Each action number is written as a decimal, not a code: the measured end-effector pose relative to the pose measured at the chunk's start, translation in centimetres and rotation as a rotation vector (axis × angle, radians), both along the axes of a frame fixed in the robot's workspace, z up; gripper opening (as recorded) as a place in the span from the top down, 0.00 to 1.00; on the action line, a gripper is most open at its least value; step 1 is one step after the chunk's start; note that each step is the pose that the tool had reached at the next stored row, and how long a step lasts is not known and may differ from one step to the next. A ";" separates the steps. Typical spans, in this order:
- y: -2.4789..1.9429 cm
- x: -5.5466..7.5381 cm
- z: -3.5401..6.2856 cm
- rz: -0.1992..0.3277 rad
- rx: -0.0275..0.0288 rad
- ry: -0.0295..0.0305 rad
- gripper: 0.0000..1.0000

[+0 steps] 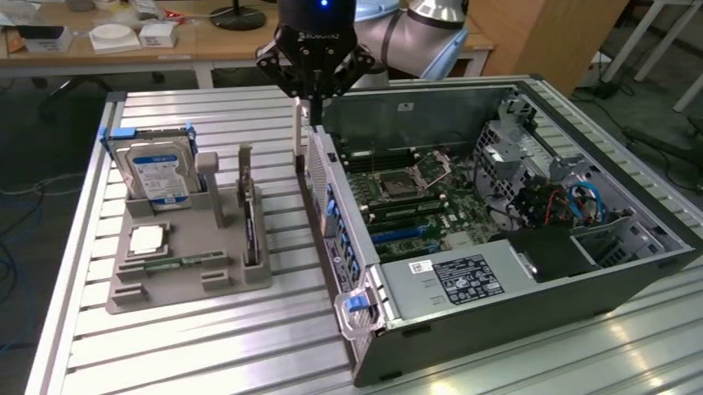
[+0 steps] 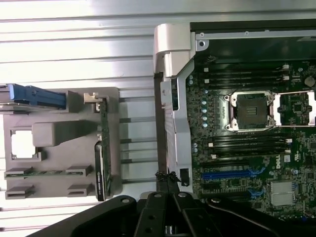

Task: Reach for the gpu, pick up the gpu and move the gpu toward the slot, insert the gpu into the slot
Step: 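Reach for the gpu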

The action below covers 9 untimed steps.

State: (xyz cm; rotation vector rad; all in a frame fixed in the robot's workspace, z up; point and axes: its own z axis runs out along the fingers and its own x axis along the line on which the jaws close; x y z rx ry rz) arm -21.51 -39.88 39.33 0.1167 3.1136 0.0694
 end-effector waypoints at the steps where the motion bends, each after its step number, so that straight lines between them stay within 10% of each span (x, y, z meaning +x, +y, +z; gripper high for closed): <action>1: 0.00 -0.2 0.00 0.000 -0.0001 0.0000 0.90; 9: 0.00 -1.8 0.00 0.000 0.0000 0.0000 0.90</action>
